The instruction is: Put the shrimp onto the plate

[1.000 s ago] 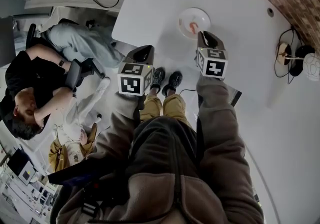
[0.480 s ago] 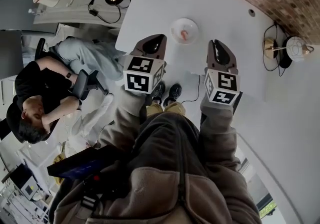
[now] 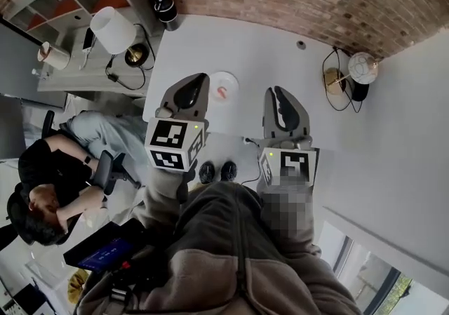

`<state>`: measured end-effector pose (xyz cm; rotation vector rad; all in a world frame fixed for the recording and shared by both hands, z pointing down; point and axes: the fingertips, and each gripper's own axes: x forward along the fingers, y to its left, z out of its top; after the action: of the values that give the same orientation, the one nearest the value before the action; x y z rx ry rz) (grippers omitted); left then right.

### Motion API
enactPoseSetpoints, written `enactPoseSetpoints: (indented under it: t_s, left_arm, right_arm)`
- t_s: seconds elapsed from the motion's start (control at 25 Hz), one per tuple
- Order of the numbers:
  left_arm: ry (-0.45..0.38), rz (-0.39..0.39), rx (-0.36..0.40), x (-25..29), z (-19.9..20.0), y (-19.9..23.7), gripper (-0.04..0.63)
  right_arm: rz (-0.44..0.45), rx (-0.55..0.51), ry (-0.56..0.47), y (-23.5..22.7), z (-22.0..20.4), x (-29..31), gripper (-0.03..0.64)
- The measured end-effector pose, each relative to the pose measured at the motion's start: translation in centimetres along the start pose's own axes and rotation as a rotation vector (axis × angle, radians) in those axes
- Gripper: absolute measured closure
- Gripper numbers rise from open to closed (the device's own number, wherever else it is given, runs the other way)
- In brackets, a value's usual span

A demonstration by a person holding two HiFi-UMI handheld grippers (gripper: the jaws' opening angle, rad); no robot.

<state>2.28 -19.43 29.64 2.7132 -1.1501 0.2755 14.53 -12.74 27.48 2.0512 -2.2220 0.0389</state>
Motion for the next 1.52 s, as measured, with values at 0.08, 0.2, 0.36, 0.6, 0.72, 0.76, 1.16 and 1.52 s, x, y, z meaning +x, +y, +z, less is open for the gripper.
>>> enactPoseSetpoints:
  t_s: [0.08,0.2,0.36,0.6,0.72,0.76,1.16,1.52]
  left_arm:
    - [-0.031,-0.011,0.017,-0.4,1.5,-0.8,0.591]
    - [-0.078,-0.023,0.046,-1.4,3.8,-1.8,0.591]
    - [-0.12,-0.024,0.072,-2.0,5.7,-2.3,0.591]
    - [-0.153,-0.012,0.081,-2.0,6.9,-2.4,0.591]
    - [-0.166,-0.012,0.089,-2.1,7.4,-2.5,0.591]
    - [-0.17,-0.012,0.091,-2.2,7.6,-2.5,0.591]
    - [-0.201,0.005,0.105,-2.4,8.4,-1.9,0.591]
    - [-0.215,0.018,0.113,-2.4,9.1,-1.7,0.591]
  right_arm:
    - [-0.018,-0.011,-0.045,-0.2,1.9,-0.9,0.588]
    - [-0.046,-0.027,-0.101,-0.8,3.9,-2.4,0.604]
    - [-0.064,-0.035,-0.138,-1.6,5.2,-3.2,0.604]
    - [-0.078,-0.044,-0.168,-2.4,7.0,-3.8,0.615]
    - [-0.078,-0.042,-0.177,-2.6,7.5,-3.8,0.615]
    - [-0.077,-0.041,-0.18,-2.6,7.6,-3.9,0.615]
    - [-0.106,-0.025,-0.195,-3.0,8.2,-3.7,0.617]
    - [-0.087,-0.038,-0.221,-2.7,9.0,-4.0,0.617]
